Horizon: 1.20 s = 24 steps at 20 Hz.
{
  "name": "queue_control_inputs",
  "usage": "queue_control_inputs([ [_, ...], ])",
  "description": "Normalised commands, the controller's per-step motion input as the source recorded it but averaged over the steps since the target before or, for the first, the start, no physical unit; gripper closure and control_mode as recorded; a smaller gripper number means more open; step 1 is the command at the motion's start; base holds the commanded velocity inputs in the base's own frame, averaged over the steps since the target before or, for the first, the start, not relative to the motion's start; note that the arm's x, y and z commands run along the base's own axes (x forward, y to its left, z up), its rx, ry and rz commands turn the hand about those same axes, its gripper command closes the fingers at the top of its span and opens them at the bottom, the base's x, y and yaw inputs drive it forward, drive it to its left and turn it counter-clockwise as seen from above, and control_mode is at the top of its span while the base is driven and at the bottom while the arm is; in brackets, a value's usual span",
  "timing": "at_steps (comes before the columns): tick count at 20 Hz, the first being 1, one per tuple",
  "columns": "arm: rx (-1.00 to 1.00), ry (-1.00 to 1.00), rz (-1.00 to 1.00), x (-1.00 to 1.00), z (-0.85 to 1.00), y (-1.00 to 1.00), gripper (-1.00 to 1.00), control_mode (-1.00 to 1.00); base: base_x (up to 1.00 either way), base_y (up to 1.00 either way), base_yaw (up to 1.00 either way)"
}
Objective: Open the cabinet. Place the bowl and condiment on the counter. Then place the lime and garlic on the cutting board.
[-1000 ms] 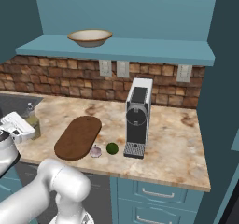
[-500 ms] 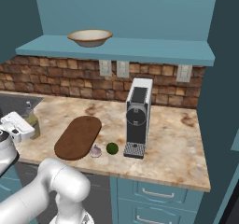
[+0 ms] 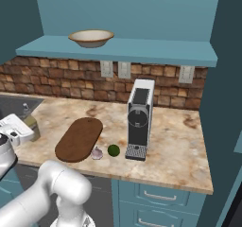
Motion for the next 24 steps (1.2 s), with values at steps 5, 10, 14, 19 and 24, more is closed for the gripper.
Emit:
queue_control_inputs([
  [5, -0.01, 0.0, 0.0, -0.16, 0.2, 0.0, -1.0, -1.0, 0.0, 0.0, 0.0],
  [10, -0.04, 0.0, 0.0, -0.18, 0.3, 0.0, -1.0, -1.0, 0.0, 0.0, 0.0],
  [14, -0.03, 0.0, 0.0, -0.34, 0.23, 0.0, -1.0, -1.0, 0.0, 0.0, 0.0],
  [19, 0.0, 0.0, 0.0, -0.44, 0.2, 0.06, -1.0, -1.0, 0.0, 0.0, 0.0],
  [24, 0.0, 0.0, 0.0, -0.41, 0.24, 0.02, -1.0, -1.0, 0.0, 0.0, 0.0],
])
